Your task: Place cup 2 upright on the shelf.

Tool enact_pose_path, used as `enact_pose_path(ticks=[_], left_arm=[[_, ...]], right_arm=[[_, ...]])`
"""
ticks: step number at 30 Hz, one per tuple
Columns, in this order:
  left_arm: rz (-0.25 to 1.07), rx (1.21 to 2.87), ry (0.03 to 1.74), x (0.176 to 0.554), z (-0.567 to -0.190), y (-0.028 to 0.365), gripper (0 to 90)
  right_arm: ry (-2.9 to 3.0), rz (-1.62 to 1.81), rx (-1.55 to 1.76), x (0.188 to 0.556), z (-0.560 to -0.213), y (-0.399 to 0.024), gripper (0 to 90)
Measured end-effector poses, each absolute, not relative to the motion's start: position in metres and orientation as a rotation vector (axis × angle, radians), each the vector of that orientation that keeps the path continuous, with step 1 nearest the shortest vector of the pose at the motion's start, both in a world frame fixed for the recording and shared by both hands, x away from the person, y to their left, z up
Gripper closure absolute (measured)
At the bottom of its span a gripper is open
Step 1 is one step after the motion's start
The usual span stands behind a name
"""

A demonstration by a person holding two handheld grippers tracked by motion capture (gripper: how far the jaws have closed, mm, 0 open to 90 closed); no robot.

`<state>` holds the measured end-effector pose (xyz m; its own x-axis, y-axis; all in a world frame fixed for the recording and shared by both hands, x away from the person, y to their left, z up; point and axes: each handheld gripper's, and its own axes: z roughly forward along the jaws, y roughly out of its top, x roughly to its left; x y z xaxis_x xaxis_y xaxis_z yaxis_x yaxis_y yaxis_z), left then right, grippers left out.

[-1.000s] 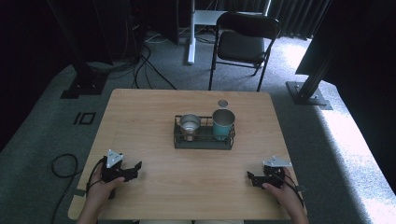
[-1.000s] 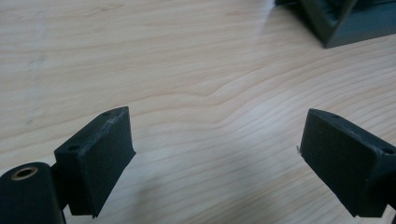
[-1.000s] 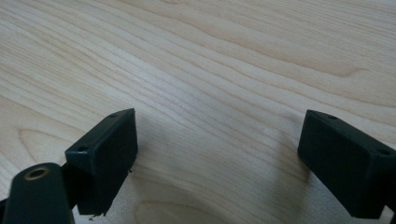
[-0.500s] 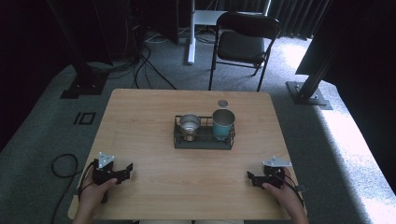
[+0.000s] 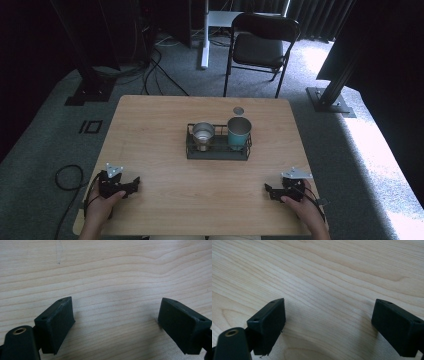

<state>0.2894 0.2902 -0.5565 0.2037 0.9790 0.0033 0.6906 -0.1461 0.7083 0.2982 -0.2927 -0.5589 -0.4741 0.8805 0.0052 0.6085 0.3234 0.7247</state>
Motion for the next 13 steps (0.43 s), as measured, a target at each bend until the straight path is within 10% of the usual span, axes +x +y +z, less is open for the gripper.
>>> enact_pose_path(ticks=[13], left_arm=[[0.665, 1.874, 1.608, 0.2940, -0.5565, 0.2881, 9.7]], right_arm=[[2.204, 0.949, 1.319, 0.2982, -0.5589, -0.2927, 11.6]])
